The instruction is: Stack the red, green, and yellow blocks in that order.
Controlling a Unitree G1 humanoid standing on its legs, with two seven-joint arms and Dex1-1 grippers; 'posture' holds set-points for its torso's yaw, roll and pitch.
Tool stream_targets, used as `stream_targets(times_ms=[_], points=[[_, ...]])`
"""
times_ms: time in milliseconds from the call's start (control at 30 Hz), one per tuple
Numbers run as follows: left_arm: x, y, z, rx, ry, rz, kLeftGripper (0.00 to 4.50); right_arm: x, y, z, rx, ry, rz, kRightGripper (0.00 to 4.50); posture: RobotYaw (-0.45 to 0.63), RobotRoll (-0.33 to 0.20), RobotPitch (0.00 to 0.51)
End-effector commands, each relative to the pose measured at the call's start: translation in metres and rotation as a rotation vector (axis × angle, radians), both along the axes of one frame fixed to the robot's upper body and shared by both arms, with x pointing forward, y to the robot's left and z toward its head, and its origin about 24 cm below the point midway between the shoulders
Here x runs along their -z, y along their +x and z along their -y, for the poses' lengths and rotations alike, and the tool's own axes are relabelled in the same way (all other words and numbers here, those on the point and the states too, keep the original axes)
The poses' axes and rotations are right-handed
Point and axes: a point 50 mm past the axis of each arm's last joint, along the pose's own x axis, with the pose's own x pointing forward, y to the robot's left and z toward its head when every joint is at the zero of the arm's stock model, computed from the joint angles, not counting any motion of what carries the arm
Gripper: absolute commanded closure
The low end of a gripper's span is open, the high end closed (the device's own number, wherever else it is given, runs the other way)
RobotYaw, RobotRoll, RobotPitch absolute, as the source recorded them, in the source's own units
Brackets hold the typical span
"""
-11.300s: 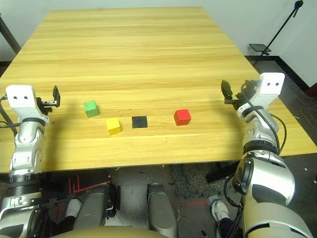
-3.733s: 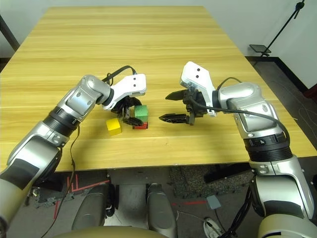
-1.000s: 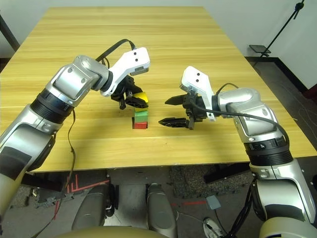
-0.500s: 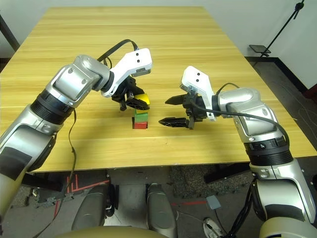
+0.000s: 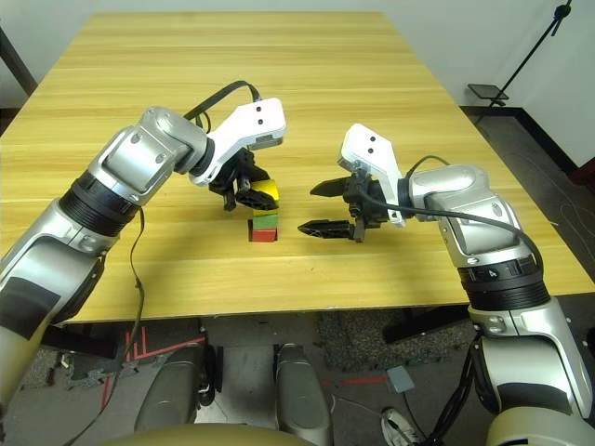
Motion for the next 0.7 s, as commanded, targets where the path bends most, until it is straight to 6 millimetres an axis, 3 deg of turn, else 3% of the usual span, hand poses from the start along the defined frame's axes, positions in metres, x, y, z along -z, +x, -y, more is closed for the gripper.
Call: stream_targets(times_ms=[33, 167, 233, 300, 433, 567, 700], points=[[-0.005, -0.006, 0.004, -0.002, -0.056, -0.027, 0.01, -0.001, -0.001, 0.004, 0.009, 0.008, -0.002, 0.00, 0.10, -0.074, 0.088], [-0.036, -0.013, 0.003, -0.063, -0.247, 0.013, 0.01, -0.010, 0.003, 0.010, 0.064, 0.055, 0.019, 0.00, 0.12, -0.081, 0.078], [-0.059, -0.013, -0.015, -0.201, -0.422, 0.061, 0.01, -0.022, 0.013, 0.020, 0.171, 0.121, 0.079, 0.00, 0.13, -0.089, 0.068], [-0.069, -0.008, -0.036, -0.374, -0.566, 0.136, 0.01, -0.030, 0.024, 0.028, 0.280, 0.198, 0.144, 0.00, 0.13, -0.101, 0.062], [-0.048, 0.001, -0.100, -0.832, -0.711, 0.285, 0.01, -0.024, 0.049, 0.051, 0.591, 0.462, 0.289, 0.00, 0.14, -0.115, 0.067], [-0.004, -0.016, -0.157, -1.135, -0.649, 0.460, 0.01, 0.003, 0.053, 0.085, 0.822, 0.482, 0.370, 0.00, 0.16, -0.128, 0.076], [0.031, -0.032, -0.174, -1.280, -0.635, 0.614, 0.01, 0.025, 0.048, 0.121, 1.026, 0.437, 0.448, 0.00, 0.17, -0.126, 0.074]])
